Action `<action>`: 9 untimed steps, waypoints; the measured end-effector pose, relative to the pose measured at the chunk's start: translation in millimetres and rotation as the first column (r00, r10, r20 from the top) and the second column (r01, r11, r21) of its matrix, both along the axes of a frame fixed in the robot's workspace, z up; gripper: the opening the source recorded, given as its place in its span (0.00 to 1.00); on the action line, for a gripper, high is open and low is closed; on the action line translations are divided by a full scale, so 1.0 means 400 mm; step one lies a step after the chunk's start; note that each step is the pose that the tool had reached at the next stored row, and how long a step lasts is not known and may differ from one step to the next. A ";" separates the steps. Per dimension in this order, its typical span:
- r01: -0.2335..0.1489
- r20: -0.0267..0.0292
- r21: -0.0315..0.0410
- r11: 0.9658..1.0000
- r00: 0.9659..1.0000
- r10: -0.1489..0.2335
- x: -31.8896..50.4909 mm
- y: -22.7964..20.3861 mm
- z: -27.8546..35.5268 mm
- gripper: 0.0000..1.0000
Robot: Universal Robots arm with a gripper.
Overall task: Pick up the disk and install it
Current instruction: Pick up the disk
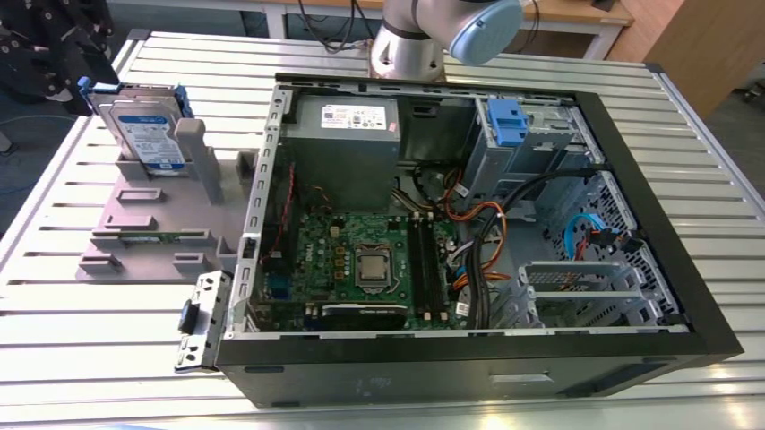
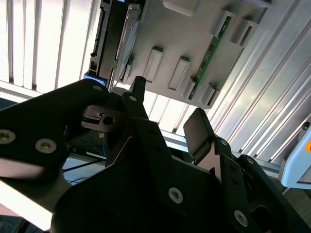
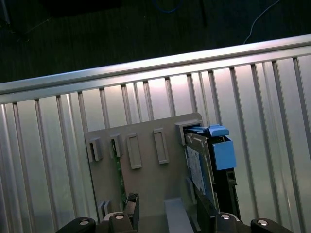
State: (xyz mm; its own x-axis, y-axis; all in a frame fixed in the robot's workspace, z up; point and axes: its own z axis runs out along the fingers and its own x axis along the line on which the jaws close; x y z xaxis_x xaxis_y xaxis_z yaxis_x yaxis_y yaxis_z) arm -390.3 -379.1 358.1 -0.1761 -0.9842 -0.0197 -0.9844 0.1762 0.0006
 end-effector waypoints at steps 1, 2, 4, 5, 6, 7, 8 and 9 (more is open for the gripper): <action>0.000 0.000 0.000 1.000 1.000 0.000 0.000 0.000 0.000 0.59; 0.000 0.000 0.000 1.000 1.000 0.000 0.000 0.000 0.000 0.59; 0.000 0.000 0.000 1.000 1.000 0.000 0.000 0.000 0.000 0.59; 0.000 0.000 0.000 1.000 1.000 0.000 0.000 0.000 0.000 0.59; 0.000 0.000 0.000 1.000 1.000 0.000 0.000 0.000 0.000 0.59; 0.000 0.000 0.000 1.000 1.000 0.000 0.000 0.000 0.000 0.59; 0.000 0.000 0.000 1.000 1.000 0.000 0.000 0.000 -0.010 0.59; 0.000 0.000 0.000 1.000 1.000 0.000 0.000 0.000 -0.012 0.59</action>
State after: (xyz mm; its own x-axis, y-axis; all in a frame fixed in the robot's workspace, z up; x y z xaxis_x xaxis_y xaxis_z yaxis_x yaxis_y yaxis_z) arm -390.3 -379.1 353.2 -0.1761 -0.9842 -0.0197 -0.9844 0.1762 0.0006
